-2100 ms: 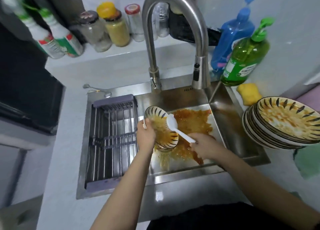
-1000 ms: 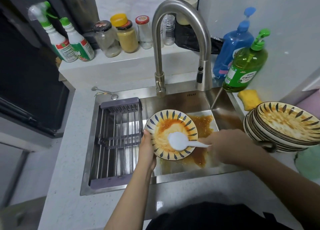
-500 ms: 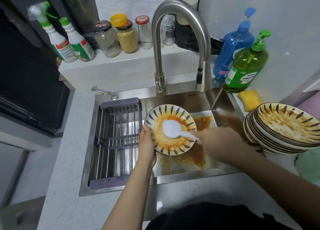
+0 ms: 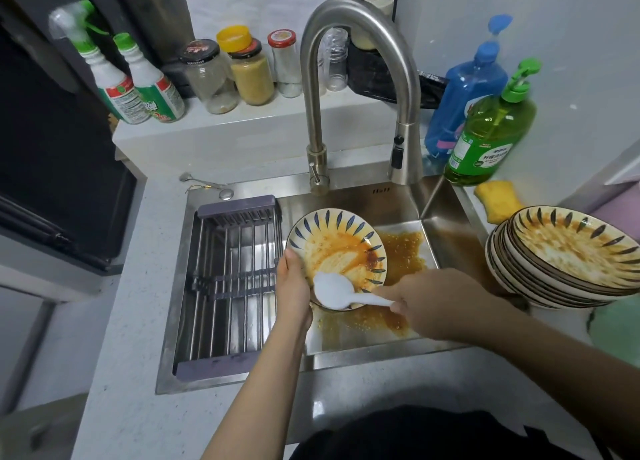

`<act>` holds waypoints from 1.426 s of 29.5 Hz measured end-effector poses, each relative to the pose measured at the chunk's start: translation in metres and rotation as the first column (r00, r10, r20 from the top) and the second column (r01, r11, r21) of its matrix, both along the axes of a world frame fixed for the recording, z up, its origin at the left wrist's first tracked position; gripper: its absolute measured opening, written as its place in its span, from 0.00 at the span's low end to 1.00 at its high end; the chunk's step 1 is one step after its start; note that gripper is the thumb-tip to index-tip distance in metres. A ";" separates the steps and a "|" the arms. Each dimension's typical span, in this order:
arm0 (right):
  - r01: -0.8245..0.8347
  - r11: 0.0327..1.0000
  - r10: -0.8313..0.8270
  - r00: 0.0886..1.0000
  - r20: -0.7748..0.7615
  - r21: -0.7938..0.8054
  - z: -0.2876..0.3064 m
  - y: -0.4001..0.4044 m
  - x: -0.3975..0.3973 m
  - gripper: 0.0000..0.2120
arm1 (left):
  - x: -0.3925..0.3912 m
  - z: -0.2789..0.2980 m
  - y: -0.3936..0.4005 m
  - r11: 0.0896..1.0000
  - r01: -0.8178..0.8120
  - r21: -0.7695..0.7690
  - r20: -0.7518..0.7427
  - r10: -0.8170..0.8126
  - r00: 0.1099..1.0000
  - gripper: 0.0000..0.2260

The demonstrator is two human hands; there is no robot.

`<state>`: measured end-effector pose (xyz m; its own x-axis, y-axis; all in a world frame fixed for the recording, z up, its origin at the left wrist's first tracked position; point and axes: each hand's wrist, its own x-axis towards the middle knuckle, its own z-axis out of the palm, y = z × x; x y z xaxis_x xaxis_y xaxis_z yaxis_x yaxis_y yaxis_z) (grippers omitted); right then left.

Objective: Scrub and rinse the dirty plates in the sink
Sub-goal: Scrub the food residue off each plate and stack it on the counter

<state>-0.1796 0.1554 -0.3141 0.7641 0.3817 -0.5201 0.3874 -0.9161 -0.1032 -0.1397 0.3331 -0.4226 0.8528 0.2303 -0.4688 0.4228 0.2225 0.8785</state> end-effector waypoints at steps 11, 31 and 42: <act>0.054 0.988 -0.009 0.955 0.297 -0.144 -0.018 -0.012 0.037 0.23 | -0.004 -0.001 0.000 0.960 0.230 -0.159 -0.192 -0.258 0.947 0.23; 0.073 0.996 -0.050 0.921 0.387 -0.045 -0.030 0.001 0.027 0.27 | 0.007 0.004 0.018 0.940 0.338 -0.046 -0.057 -0.341 0.938 0.17; 0.088 0.944 -0.021 0.978 0.209 -0.318 0.000 -0.007 0.021 0.17 | 0.010 0.001 0.023 0.982 0.182 0.053 -0.060 -0.179 0.982 0.21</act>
<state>-0.1582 0.1487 -0.3142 0.8797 0.1736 -0.4427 0.3180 -0.9069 0.2764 -0.1299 0.3563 -0.4214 0.8562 0.1031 -0.5063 0.4992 0.0875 0.8620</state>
